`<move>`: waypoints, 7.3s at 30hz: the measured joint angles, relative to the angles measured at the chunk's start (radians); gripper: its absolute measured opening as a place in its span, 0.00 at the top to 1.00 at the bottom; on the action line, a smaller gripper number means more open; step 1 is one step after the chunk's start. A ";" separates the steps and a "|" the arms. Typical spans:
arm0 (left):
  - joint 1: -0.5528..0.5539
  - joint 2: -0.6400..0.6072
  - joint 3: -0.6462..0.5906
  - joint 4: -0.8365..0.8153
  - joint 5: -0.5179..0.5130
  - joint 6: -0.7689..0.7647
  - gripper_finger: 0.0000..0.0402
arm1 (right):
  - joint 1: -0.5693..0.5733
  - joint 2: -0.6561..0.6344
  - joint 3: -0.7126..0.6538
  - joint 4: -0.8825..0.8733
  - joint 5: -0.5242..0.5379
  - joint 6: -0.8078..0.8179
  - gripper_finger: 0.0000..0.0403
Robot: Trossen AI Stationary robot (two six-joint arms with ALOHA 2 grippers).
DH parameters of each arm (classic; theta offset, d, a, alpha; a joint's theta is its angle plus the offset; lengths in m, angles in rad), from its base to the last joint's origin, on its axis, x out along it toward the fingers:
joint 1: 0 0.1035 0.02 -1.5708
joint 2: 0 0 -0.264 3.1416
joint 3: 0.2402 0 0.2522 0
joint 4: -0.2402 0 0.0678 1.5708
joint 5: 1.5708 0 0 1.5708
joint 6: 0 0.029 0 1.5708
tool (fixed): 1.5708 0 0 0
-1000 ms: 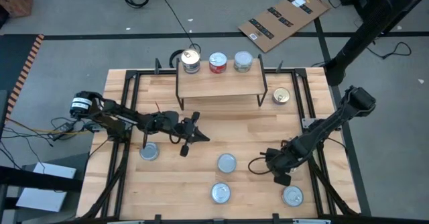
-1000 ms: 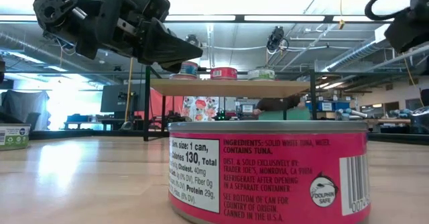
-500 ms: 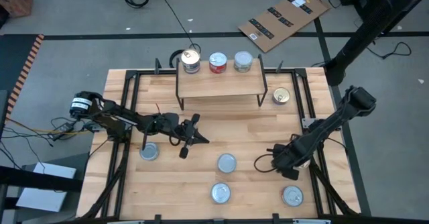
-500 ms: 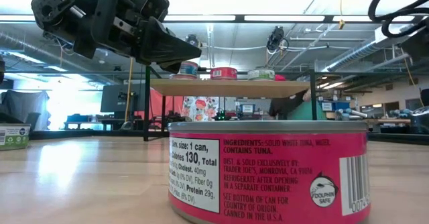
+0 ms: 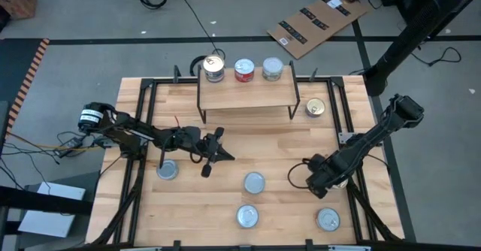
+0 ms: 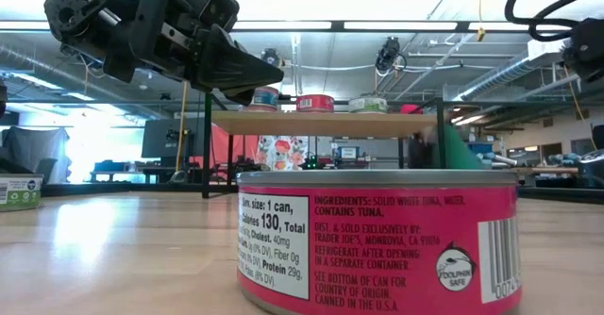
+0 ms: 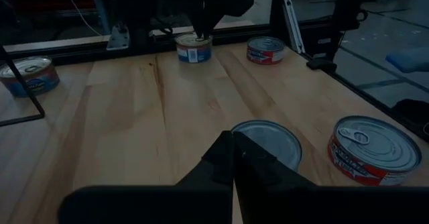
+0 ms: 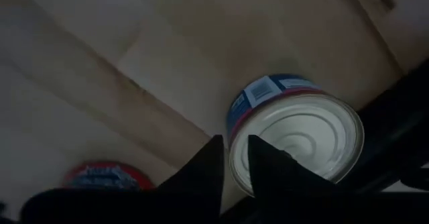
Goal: Stack canned seafood by type on shelf
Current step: Put the blue pink tuna can on the shelf aligned with the other blue pink tuna can, then put the red tuna can on the shelf aligned with the other red tuna can
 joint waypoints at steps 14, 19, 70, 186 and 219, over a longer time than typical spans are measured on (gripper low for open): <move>0.000 0.000 0.000 -0.033 -0.035 0.000 0.98 | 0.000 0.000 -0.089 0.068 0.011 0.082 0.80; 0.000 0.000 0.000 -0.033 -0.039 -0.001 0.98 | 0.000 -0.004 -0.101 0.084 0.002 0.055 0.90; -0.083 0.004 0.072 -0.065 -0.288 0.006 0.46 | -0.411 0.000 -0.010 0.769 0.405 -0.917 0.74; 0.107 -0.012 0.511 -1.092 -1.197 0.549 0.42 | -0.366 0.000 -0.010 0.856 0.651 -1.099 0.98; 0.126 -0.092 0.511 -1.026 -0.868 0.339 0.41 | -0.330 -0.001 -0.010 0.843 0.587 -1.061 0.97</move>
